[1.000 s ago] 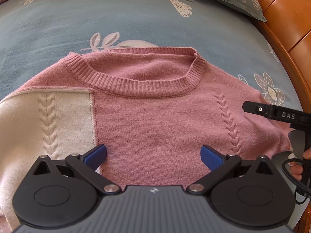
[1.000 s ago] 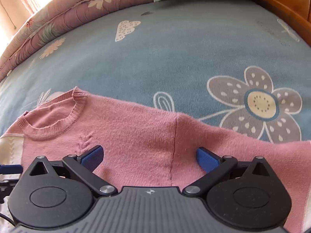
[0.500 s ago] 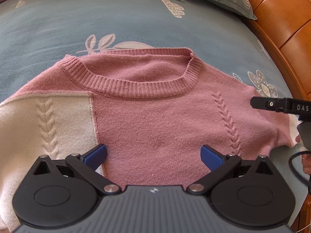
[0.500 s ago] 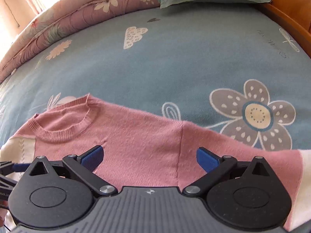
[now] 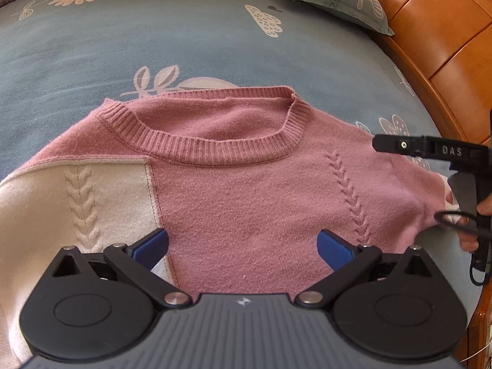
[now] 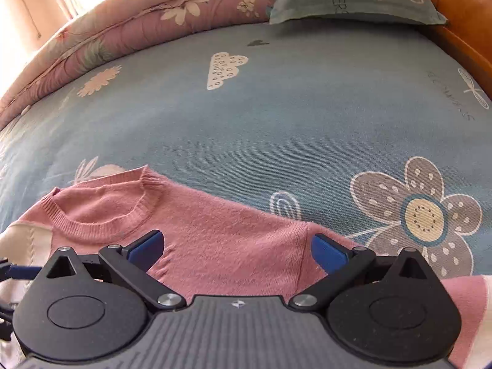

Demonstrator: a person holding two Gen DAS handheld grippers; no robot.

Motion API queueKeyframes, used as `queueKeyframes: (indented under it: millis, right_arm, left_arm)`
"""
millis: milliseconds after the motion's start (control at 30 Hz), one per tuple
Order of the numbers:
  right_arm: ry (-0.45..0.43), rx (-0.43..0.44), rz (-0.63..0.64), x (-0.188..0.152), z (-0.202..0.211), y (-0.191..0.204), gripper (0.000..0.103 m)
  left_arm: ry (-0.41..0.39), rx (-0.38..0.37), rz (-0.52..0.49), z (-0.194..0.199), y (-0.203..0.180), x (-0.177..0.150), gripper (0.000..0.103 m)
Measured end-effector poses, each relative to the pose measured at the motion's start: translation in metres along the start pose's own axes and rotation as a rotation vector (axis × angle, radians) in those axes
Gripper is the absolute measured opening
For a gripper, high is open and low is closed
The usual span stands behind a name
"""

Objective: Fold clothes

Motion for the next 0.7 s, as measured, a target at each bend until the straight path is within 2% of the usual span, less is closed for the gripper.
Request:
queueKeyframes:
  millis: [67,133,167,200,267,367,500,633,700]
  right_arm:
    - [0.025,0.022,0.021,-0.018,0.007,0.009,0.103]
    - [0.081,0.025,0.033,-0.035,-0.008,0.018,0.103]
    - [0.077,0.024,0.036,-0.038,-0.015,0.020,0.103]
    - [0.027,0.017,0.050,-0.035,-0.019,0.022,0.103]
    - [-0.015,-0.001,0.078,-0.022,-0.028,0.025,0.103]
    - [0.006,0.032,0.024,0.002,-0.039,0.015,0.103]
    - [0.022,0.111,-0.096,0.006,-0.005,-0.014,0.103]
    - [0.048,0.223,-0.190,-0.024,0.034,-0.028,0.103]
    - [0.094,0.186,-0.129,-0.053,0.031,-0.024,0.103]
  left_arm:
    - [0.012,0.002,-0.014,0.002,0.004,-0.004,0.102]
    - [0.047,0.025,-0.009,-0.002,0.013,-0.010,0.102]
    - [0.049,0.031,-0.011,-0.004,0.016,-0.011,0.102]
    - [0.045,0.030,-0.015,-0.005,0.017,-0.010,0.102]
    - [0.038,0.029,-0.015,-0.007,0.019,-0.006,0.102]
    - [0.033,0.020,0.004,-0.007,0.020,0.004,0.102]
    - [0.016,0.002,0.033,-0.002,0.019,0.012,0.102]
    - [0.023,0.001,0.030,-0.004,0.014,0.006,0.102]
    - [0.033,0.023,0.015,-0.009,0.011,0.000,0.102]
Point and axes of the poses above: each gripper's, at about its wrist camera, not at the fingertips, and z roughly against the way its jaws point, y to its left, x to its top, the point moved 7 cm from there along -z, roughly the way its jaws point, and after that the axes turned 15 degrees about -x, right-handed, at the moved point
